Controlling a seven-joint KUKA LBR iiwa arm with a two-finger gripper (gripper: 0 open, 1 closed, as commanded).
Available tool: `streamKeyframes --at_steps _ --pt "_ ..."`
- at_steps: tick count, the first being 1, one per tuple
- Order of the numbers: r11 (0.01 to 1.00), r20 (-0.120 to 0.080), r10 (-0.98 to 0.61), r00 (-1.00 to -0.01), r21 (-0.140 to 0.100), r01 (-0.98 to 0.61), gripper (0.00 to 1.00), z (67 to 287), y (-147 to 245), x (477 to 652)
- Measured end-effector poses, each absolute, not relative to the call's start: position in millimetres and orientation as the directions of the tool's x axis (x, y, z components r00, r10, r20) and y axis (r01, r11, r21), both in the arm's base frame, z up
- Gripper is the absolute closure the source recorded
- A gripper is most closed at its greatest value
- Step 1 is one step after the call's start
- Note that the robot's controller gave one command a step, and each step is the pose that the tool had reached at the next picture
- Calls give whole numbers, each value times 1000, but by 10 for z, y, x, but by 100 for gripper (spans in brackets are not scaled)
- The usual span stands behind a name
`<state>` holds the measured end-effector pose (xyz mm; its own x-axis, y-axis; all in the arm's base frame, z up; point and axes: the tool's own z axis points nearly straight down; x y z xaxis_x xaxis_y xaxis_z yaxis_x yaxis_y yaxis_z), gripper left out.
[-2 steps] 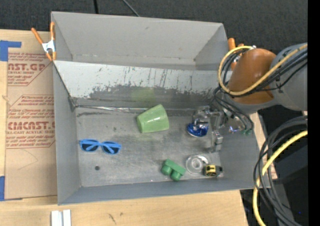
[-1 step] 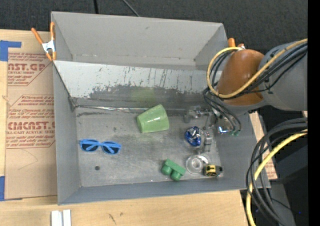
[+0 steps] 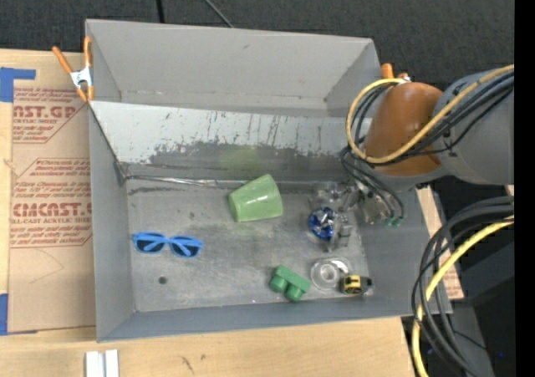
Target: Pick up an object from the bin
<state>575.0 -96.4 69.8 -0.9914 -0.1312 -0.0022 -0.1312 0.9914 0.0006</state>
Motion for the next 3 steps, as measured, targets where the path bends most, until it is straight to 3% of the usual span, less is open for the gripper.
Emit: streamKeyframes --at_steps 1,2,3 --pt "988 -10 -155 -988 -4 -155 100 1773 -1200 5562" --pt "826 1 -564 -826 4 -564 100 744 -1419 5464" --pt "836 -9 -549 -836 -8 -549 100 2432 -1366 5501"
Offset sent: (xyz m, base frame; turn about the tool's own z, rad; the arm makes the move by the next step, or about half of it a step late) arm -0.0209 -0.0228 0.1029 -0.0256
